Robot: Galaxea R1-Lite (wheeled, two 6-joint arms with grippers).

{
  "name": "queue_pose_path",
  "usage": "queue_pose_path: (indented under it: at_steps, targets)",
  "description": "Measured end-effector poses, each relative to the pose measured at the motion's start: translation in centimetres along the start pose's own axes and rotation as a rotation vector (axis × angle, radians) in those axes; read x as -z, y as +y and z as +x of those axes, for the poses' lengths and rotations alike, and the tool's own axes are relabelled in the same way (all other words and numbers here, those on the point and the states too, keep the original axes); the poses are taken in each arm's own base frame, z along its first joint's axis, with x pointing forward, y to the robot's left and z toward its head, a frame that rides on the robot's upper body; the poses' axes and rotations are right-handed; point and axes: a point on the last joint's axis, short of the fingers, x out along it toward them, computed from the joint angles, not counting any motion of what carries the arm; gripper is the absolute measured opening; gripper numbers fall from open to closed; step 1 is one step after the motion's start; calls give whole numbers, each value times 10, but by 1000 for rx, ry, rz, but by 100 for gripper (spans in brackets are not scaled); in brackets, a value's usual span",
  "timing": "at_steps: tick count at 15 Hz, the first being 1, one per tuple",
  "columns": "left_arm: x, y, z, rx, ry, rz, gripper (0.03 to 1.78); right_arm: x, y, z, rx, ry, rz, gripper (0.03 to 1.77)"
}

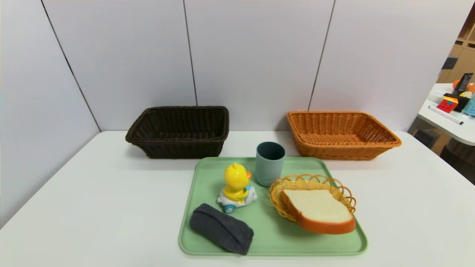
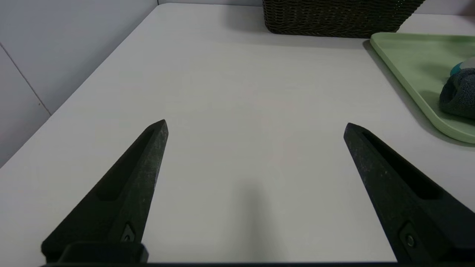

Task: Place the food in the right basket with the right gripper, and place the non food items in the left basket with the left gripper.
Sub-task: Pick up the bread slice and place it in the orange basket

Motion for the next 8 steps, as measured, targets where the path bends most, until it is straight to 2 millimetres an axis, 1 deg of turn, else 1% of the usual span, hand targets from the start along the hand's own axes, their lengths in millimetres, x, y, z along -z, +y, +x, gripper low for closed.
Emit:
queue_pose_path:
  at_steps: [3, 4, 5, 6, 8]
  targets:
    - [-1, 0, 0, 1, -8, 10, 169, -2, 0, -1, -7, 1, -3, 170]
    - [-7, 0, -2, 9, -25, 14, 169, -6, 0, -2, -17, -11, -3, 170]
    - [-15, -1, -4, 25, -48, 19, 169, -16, 0, -5, -24, -36, -1, 170]
    - [-25, -2, -8, 40, -72, 28, 169, -30, 0, -10, -29, -58, 0, 170]
    - [-53, -3, -12, 69, -99, 44, 169, -71, -1, -18, -35, -82, 4, 170]
